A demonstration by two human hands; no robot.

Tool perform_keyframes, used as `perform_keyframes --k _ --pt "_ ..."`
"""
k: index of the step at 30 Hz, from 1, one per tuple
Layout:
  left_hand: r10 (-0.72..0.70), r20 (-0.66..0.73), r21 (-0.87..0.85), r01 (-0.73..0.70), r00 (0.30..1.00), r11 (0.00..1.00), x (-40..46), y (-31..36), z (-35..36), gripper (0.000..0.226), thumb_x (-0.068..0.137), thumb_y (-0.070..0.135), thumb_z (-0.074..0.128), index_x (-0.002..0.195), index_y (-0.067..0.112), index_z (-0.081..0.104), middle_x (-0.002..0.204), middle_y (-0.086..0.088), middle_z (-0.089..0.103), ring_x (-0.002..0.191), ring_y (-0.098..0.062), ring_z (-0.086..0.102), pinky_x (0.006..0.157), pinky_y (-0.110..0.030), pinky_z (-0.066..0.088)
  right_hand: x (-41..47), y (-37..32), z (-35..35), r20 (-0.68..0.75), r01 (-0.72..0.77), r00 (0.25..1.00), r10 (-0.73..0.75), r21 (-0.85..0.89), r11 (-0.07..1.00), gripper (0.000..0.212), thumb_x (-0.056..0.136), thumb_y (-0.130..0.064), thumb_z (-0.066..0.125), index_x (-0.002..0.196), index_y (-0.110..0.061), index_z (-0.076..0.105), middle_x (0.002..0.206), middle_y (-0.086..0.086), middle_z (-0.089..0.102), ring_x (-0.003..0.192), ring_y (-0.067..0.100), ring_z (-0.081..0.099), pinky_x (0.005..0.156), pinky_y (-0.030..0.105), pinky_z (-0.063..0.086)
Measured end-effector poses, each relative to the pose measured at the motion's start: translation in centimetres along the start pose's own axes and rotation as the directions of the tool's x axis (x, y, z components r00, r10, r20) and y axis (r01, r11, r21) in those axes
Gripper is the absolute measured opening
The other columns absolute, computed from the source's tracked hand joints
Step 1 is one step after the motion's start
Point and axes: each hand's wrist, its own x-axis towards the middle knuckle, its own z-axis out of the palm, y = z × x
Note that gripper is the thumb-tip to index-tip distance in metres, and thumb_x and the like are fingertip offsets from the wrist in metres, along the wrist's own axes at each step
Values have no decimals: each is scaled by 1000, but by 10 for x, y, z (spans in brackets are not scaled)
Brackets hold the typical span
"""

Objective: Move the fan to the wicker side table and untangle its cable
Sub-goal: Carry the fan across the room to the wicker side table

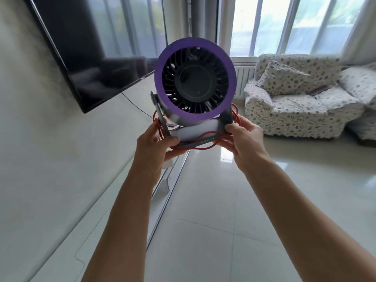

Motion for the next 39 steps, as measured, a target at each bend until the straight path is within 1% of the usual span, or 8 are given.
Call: perform_keyframes --k 5,12,20,25,28,31,36,39 --pt "-26 97 -34 30 995 999 -21 -11 78 45 82 -10 65 123 9 60 111 -19 62 88 -26 75 72 -38 61 -18 -31 -80 -95 36 995 -32 34 999 33 92 9 46 118 -3 62 94 17 68 66 24 72 57 31 60" --pt "-39 260 -105 68 965 992 -52 -36 190 53 81 -11 65 128 12 59 91 -6 71 88 -32 75 71 -40 61 -43 -71 -195 -241 101 967 -87 46 994 31 93 7 48 118 -5 62 91 16 70 70 26 73 63 35 62" --pt "-45 520 -124 128 853 984 -79 -57 329 48 83 -14 62 118 20 61 77 8 76 86 -29 76 69 -36 62 -69 -119 -329 -440 201 880 -179 3 980 38 92 6 48 128 -4 57 108 21 69 75 26 75 63 35 61" --pt "-40 643 -122 154 765 981 -95 -69 414 44 82 -13 63 114 17 65 84 2 76 90 -33 74 75 -43 62 -90 -150 -398 -567 277 790 -234 -10 961 37 89 8 49 121 -5 62 103 19 71 80 29 73 57 32 59" --pt "-69 710 -104 201 701 974 -103 -80 471 41 81 -15 62 108 15 68 86 -4 75 94 -38 72 78 -48 61 -101 -168 -441 -652 335 709 -268 -23 942 33 89 9 49 112 -10 64 93 16 72 70 24 74 53 30 59" --pt "-72 782 -65 196 619 978 -113 -86 529 38 81 -16 61 105 13 68 77 0 71 88 -34 71 77 -45 61 -110 -186 -485 -734 362 621 -276 -44 931 36 91 8 50 118 -12 62 95 16 72 72 24 74 55 31 59" --pt "-88 870 -24 221 485 975 -130 -99 628 39 82 -16 58 113 5 65 93 -12 64 89 -31 70 73 -40 61 -123 -215 -559 -826 397 472 -310 -115 911 38 90 7 52 124 -7 60 103 21 71 84 34 73 69 41 62" --pt "-84 910 -20 247 405 969 -140 -104 684 40 82 -17 58 113 7 66 86 -5 71 85 -28 74 68 -36 61 -126 -235 -603 -869 396 393 -301 -135 908 38 91 5 52 125 -7 61 102 20 72 81 33 74 62 37 62"
